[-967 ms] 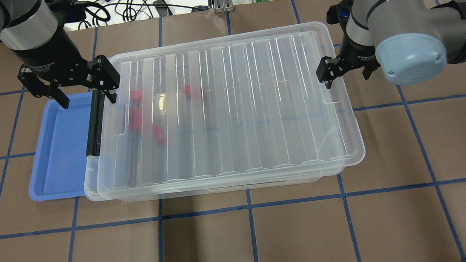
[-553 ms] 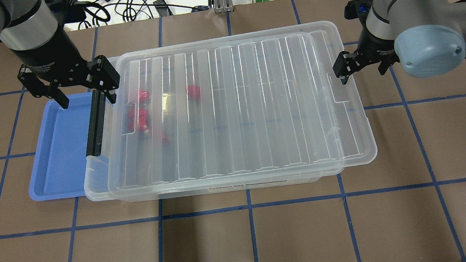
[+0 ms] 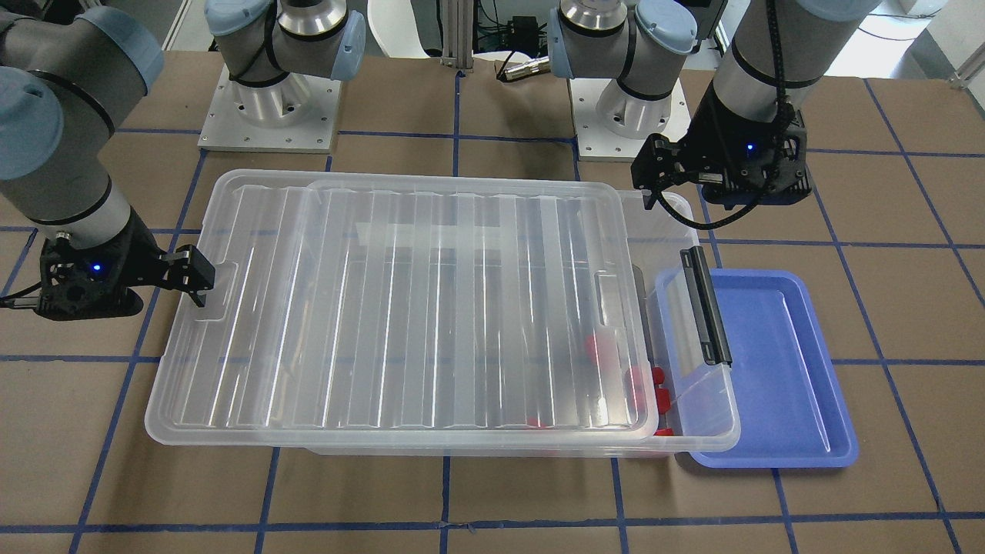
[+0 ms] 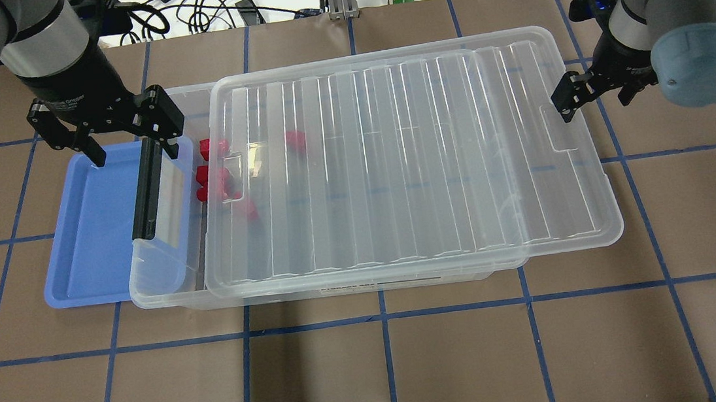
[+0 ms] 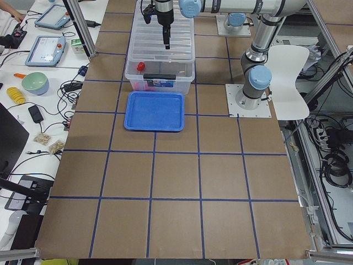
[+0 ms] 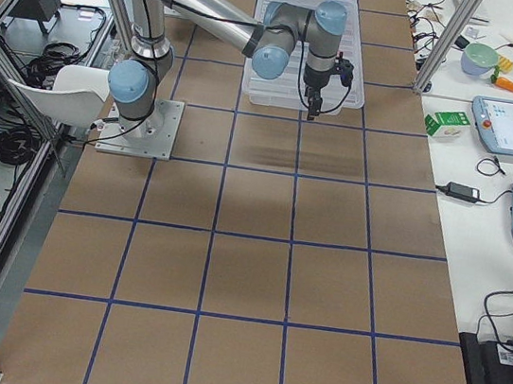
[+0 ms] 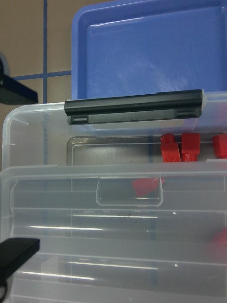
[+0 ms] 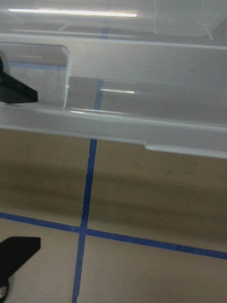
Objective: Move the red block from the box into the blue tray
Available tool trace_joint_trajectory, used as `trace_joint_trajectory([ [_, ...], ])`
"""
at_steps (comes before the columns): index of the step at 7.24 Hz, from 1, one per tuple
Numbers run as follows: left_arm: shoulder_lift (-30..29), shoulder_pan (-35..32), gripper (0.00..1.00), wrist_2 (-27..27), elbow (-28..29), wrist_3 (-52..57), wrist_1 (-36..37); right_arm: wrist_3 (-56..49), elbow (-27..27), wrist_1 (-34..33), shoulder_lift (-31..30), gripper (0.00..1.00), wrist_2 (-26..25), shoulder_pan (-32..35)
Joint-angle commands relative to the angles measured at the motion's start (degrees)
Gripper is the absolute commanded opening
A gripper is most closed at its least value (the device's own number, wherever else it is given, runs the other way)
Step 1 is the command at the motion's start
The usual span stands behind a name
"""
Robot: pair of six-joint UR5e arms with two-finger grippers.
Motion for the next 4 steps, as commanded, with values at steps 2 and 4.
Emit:
trace_joint_trajectory([
  [2,0.2,0.2,1.00,-0.1,0.0,0.8,0.1,-3.8,-0.5,0.5,-0.1,0.98,-2.1,-3.6],
  [4,-0.1,0.2,1.00,-0.2,0.0,-0.1,0.1,-7.9,-0.5,0.5,-0.1,0.98,-2.3,-4.9],
])
